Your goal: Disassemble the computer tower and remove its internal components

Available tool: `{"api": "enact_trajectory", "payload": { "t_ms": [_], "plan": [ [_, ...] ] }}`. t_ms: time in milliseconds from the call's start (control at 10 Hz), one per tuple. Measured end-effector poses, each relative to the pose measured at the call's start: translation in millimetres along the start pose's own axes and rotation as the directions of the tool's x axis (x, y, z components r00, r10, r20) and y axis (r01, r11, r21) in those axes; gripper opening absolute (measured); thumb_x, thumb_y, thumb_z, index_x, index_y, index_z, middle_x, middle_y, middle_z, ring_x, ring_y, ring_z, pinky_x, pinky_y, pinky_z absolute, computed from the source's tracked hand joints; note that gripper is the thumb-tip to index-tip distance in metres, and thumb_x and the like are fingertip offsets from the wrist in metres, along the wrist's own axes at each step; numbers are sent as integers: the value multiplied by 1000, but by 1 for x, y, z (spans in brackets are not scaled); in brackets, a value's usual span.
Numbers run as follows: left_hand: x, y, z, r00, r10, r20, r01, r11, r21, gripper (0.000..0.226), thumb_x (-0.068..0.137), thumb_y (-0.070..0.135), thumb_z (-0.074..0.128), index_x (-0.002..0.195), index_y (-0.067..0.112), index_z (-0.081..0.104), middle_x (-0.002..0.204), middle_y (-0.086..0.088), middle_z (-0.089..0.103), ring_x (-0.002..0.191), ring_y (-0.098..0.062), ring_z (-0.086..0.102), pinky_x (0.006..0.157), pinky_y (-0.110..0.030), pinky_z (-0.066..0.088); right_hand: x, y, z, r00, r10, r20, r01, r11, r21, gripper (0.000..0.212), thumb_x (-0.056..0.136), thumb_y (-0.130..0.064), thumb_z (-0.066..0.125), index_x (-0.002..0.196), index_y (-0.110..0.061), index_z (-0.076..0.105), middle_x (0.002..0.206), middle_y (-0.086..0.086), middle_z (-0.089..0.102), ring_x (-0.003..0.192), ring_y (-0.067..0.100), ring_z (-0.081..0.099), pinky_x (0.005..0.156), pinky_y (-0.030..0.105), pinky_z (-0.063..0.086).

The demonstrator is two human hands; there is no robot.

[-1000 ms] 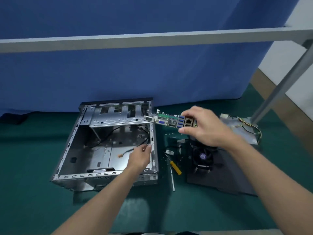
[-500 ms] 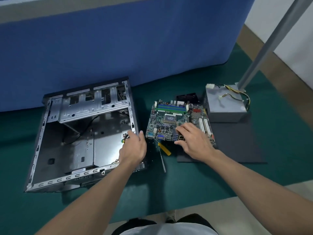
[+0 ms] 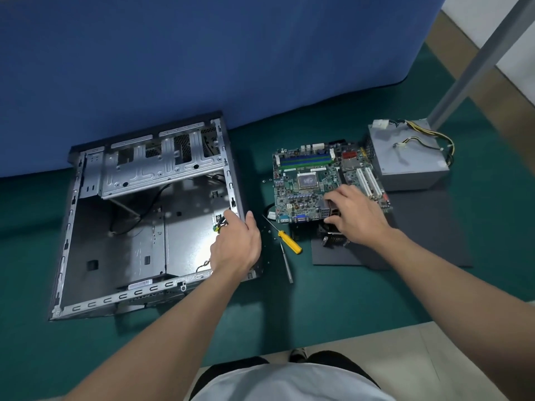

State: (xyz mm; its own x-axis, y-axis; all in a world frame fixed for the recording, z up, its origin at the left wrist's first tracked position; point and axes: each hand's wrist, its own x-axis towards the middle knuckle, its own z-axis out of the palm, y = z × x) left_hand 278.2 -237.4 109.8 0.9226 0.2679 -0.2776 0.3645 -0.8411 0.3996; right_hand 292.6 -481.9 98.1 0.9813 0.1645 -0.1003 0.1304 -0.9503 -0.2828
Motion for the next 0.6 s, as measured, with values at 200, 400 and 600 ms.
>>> {"api": "enact_trajectory", "payload": {
  "t_ms": [200,400,600],
  "plan": [
    [-2,2,-2,1000,5,-3,-5,1000,-3,36,100,47,24,99,13,35,63,4,39,53,-13,36,66,-38,30,12,1,-7,974,143,176,-146,989,4,48,82,-43,70,121,-29,47,117,0,50,116,24,42,82,43,44],
    [-2,3,-3,1000,13,2,-13,1000,1,35,101,47,23,100,13,33,63,4,38,53,-13,36,66,-37,30,11,-4,-9,966,174,193,-172,985,-28,55,83,-50,66,128,-25,45,124,3,49,119,25,41,83,44,45],
    [-3,3,-3,1000,9,-6,-10,999,-48,35,101,47,24,99,13,32,62,4,36,53,-13,35,66,-37,30,1,-22,-39,963,183,199,-188,982,2,75,85,-49,64,145,-18,30,144,11,35,136,29,22,105,48,33]
  ]
}}
